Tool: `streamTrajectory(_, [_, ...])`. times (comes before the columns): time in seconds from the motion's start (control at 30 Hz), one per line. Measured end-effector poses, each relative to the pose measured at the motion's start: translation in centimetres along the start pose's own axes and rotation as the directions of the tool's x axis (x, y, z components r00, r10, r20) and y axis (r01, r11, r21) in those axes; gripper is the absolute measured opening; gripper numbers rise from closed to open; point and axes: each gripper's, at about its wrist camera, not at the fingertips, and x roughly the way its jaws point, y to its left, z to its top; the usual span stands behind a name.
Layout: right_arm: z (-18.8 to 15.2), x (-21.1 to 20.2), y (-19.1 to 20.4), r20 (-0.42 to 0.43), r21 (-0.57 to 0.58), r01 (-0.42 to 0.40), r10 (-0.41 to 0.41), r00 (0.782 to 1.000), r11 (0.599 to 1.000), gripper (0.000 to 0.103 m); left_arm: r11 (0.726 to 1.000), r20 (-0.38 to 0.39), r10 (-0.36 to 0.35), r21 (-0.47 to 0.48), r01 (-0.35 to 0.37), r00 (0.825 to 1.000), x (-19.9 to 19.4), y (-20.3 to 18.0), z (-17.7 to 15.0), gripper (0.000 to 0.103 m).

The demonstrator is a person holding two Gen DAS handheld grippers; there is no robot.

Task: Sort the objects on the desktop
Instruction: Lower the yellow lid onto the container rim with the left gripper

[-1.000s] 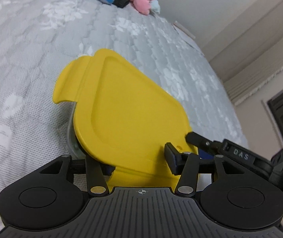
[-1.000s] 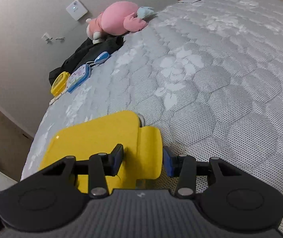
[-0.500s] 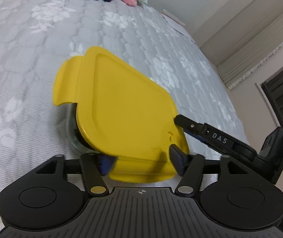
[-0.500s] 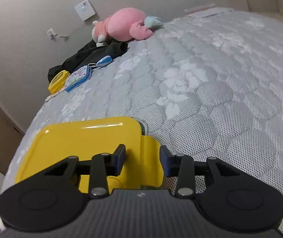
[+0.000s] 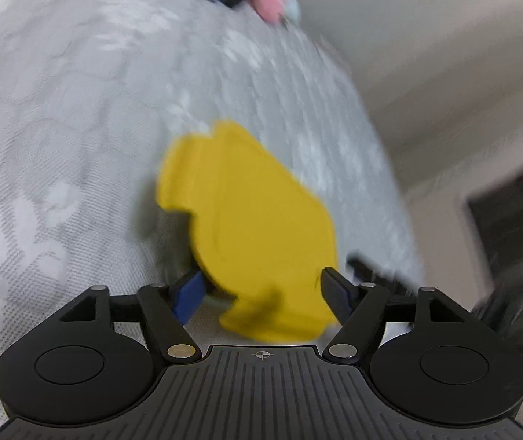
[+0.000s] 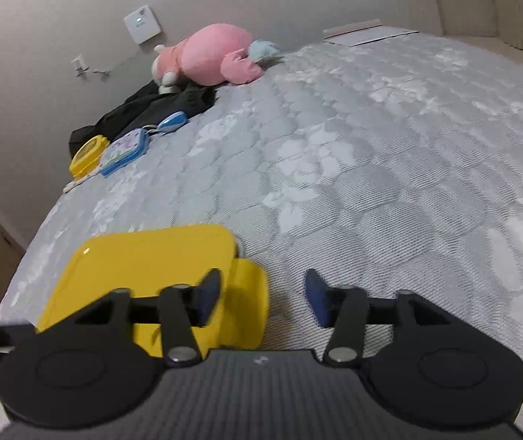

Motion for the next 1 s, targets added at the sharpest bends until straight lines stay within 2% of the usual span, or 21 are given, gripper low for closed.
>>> streamTrajectory(0.07, [0.1,-0.2,-0.1,0.006,0.011,0.007,-0.007,1.0,1.0,0.076,0.996,0.093,0.02,-0.087,-0.012,0.995,-1.1,1.8,0.9,0.083])
streamTrajectory(0.1, [0.1,-0.4,-0.3,0.008,0.025,-0.001,0.001,1.0,1.0,0.076,0.992,0.133,0.043,-0.119,-0.027,0.99,-1.2,2.5,1.2,0.083])
streamTrajectory(0.17, [0.1,-0.4,-0.7,-0.001,0.075,-0.031,0.031,1.0,0.997,0.076,0.993,0.154,0.047,-0.119,-0.029,0.987,-0.4,2.5,1.8,0.083])
streamTrajectory(0.3, [-0.1,0.4,-1.8,-0.058,0.179,-0.053,0.064,0.996,0.982,0.076,0.998,0.121,0.058,-0.003,-0.058,0.991,2.8,0.4,2.1,0.074])
streamTrajectory(0.37, [-0.3,1.1,-2.4,-0.096,0.214,-0.044,0.066,0.993,0.976,0.076,0.989,0.091,0.131,0.055,-0.136,0.987,4.2,-0.2,1.8,0.067])
streamTrajectory(0.4, [-0.4,1.6,-2.6,-0.116,0.234,-0.045,0.074,0.99,0.971,0.075,0.981,0.077,0.17,0.076,-0.176,0.982,4.8,-0.3,1.6,0.068])
streamTrajectory(0.43, [-0.5,2.1,-2.9,-0.131,0.259,-0.064,0.101,0.986,0.964,0.074,0.984,0.063,0.168,0.051,-0.172,0.984,4.8,0.2,1.5,0.069])
streamTrajectory(0.5, [-0.6,2.9,-3.1,-0.144,0.308,-0.125,0.176,0.974,0.943,0.058,0.988,0.033,0.152,-0.006,-0.152,0.988,4.6,1.1,1.5,0.068])
streamTrajectory(0.53, [-0.5,3.0,-2.7,-0.137,0.3,-0.147,0.195,0.971,0.943,0.046,0.989,0.017,0.143,-0.032,-0.142,0.99,4.4,1.5,1.5,0.068])
streamTrajectory(0.67, [-0.3,2.0,0.3,-0.064,0.062,-0.078,0.082,0.995,0.995,0.042,0.988,0.004,0.154,0.005,-0.154,0.988,4.6,1.5,1.1,0.073])
streamTrajectory(0.7, [-0.4,1.8,0.6,-0.04,0.037,-0.078,0.08,0.996,0.996,0.036,0.988,-0.002,0.151,0.019,-0.151,0.989,4.9,1.3,1.1,0.073])
streamTrajectory(0.73, [-0.2,1.4,0.9,-0.011,0.019,-0.11,0.11,0.994,0.994,0.002,0.988,-0.014,0.146,0.045,-0.145,0.989,5.3,1.0,1.0,0.072])
streamTrajectory(0.8, [0.2,0.5,1.9,0.042,-0.039,-0.131,0.132,0.99,0.991,0.004,0.985,-0.025,0.144,0.101,-0.141,0.989,5.9,0.2,0.6,0.074])
streamTrajectory(0.83, [0.3,0.3,2.4,0.064,-0.081,-0.106,0.111,0.992,0.991,0.004,0.985,-0.022,0.144,0.099,-0.141,0.989,5.7,0.3,0.7,0.075])
streamTrajectory(0.9, [0.1,0.3,2.5,0.082,-0.11,-0.042,0.052,0.995,0.993,0.013,0.986,-0.018,0.144,0.089,-0.142,0.989,5.1,0.5,1.0,0.071])
streamTrajectory(0.97, [0.1,0.3,1.2,0.066,-0.038,-0.035,0.038,0.997,0.999,0.036,0.994,0.025,0.11,0.005,-0.111,0.994,3.5,1.6,1.9,0.071])
streamTrajectory(1.0, [0.3,0.3,0.2,0.057,0.025,-0.053,0.051,0.997,0.998,0.042,0.995,0.066,0.09,-0.036,-0.088,0.994,2.5,2.4,2.4,0.071])
